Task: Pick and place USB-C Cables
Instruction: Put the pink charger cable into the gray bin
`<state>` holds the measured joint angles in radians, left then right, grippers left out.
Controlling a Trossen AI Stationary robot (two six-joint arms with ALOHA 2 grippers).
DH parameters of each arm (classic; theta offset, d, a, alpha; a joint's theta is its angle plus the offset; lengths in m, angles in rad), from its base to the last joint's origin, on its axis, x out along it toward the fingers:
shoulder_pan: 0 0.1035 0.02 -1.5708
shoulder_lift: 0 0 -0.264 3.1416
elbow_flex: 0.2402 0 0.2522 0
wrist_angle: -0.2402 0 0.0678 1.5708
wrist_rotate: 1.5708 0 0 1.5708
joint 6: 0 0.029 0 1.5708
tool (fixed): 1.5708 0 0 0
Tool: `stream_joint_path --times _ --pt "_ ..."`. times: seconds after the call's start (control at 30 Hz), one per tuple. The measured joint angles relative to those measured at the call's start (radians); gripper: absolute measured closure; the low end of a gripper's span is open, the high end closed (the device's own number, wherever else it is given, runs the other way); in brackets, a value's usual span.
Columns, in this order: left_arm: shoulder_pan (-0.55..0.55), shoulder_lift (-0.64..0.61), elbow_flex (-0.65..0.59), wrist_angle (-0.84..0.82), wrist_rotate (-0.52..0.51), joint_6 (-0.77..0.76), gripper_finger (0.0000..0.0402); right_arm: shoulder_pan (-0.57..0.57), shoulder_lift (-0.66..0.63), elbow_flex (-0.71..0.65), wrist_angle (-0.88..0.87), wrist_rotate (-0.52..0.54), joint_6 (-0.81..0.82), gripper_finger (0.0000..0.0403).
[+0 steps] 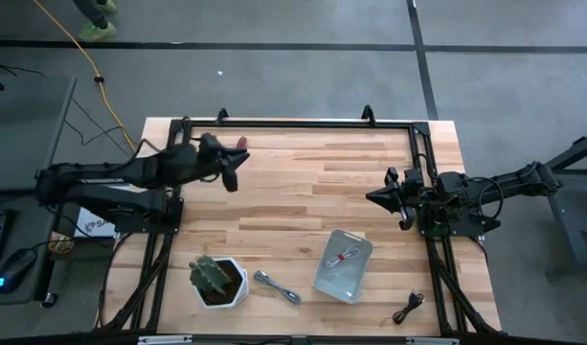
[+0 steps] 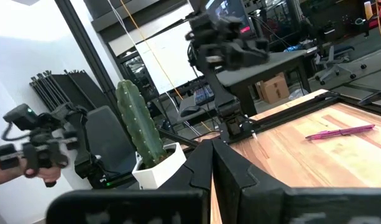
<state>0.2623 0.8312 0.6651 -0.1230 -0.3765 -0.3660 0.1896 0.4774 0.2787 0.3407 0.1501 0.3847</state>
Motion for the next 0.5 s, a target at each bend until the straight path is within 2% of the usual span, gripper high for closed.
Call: stream_joint_path --times 0.1,0.3,0.5 --pt "0.09 0.025 0.0 -0.1 0.04 -0.083 0.0299 0.0 0.0 0.0 0.0 0.001 0.0 0.0403" --pt "0.276 0.082 0.023 -0.265 0.214 -0.154 0.024 0.0 0.0 0.0 0.0 0.004 0.0 0.0403" --pt "0.387 0.201 0.15 -0.454 0.209 -0.06 0.0214 0.0 0.0 0.0 0.0 0.008 0.0 0.0403"
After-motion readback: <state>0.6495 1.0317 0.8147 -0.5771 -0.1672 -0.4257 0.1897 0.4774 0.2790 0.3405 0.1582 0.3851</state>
